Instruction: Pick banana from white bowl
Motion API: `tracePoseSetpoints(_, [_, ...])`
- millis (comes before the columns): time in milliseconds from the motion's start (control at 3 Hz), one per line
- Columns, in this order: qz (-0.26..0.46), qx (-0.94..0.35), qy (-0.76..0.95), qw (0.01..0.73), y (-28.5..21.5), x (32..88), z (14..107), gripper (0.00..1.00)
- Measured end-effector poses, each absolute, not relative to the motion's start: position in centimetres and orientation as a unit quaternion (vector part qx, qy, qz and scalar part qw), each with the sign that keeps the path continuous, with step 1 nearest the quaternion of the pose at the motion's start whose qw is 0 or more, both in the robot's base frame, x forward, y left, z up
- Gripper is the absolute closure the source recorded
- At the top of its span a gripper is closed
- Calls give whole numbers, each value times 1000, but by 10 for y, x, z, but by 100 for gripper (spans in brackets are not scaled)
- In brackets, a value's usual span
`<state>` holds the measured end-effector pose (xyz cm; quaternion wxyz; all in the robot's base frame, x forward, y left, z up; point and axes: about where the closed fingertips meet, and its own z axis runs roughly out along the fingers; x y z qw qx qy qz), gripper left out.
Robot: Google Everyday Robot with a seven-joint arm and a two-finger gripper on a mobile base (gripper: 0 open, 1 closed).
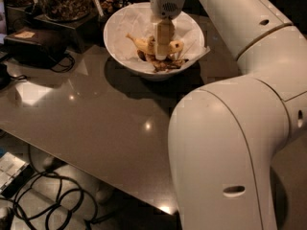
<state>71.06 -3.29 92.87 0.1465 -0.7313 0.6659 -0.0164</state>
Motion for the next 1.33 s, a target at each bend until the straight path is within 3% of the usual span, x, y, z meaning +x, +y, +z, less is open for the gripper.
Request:
tracePoseSetpoints(667, [2,-723,677,138,-38,708,913,30])
tracePoseSetpoints(1000, [5,-720,681,137,-41,709,911,31])
tracePoseSetpoints(1333, [9,-716,684,137,-43,709,910,41])
